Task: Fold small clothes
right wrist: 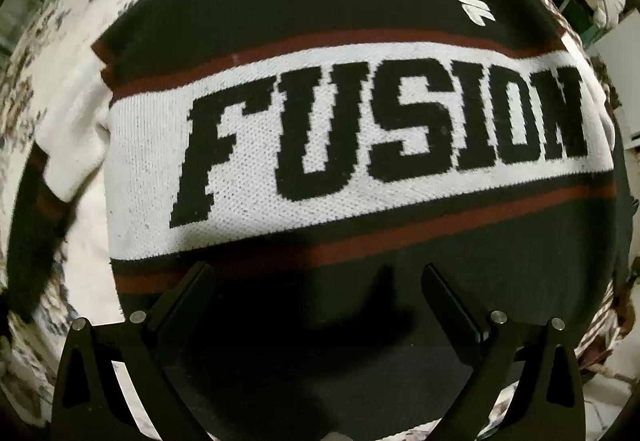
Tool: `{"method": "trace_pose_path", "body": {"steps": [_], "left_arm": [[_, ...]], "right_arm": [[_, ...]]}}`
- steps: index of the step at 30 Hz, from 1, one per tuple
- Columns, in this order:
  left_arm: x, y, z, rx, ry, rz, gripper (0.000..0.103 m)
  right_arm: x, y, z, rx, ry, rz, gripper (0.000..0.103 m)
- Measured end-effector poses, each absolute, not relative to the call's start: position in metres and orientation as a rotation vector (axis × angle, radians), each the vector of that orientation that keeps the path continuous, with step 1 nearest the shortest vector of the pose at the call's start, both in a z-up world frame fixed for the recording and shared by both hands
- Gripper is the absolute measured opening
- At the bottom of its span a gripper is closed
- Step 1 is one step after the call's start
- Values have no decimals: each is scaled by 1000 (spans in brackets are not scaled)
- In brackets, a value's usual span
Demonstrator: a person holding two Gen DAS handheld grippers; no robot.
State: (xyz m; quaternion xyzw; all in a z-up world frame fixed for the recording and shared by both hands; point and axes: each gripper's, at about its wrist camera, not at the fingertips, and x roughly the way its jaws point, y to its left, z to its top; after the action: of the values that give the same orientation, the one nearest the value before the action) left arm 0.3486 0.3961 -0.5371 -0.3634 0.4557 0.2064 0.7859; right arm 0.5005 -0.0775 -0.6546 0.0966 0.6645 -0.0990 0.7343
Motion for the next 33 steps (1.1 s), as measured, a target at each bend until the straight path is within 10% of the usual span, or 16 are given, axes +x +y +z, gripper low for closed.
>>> {"method": "trace_pose_path", "body": {"steps": [4,20,23,24,28,30,33], "left_arm": [[323,294,-524,-695,1103,228,56],[279,3,-619,-216,1425,-51,57],[275,-17,-617,-176,1366,-43,39],[272,-22,-615,-163,1350,-39,17],[258,-38,-602,-135,1290,-43,9],[248,-41,-590,-142,1268,-52,9],[241,-37,-566,-162,1243,-79,9]], "right_arm": [[473,-121,-650,296,1446,-213,103],[292,-421,-679,501,1473,-508,103],[275,-450,-705,636,1510,-448,103],[271,-454,-718,710,1524,-405,101],[260,-452,-728,853,1452,-320,58],[251,-446,-718,872,1406,-299,18],[240,-430,-695,894,1376,-243,15]]}}
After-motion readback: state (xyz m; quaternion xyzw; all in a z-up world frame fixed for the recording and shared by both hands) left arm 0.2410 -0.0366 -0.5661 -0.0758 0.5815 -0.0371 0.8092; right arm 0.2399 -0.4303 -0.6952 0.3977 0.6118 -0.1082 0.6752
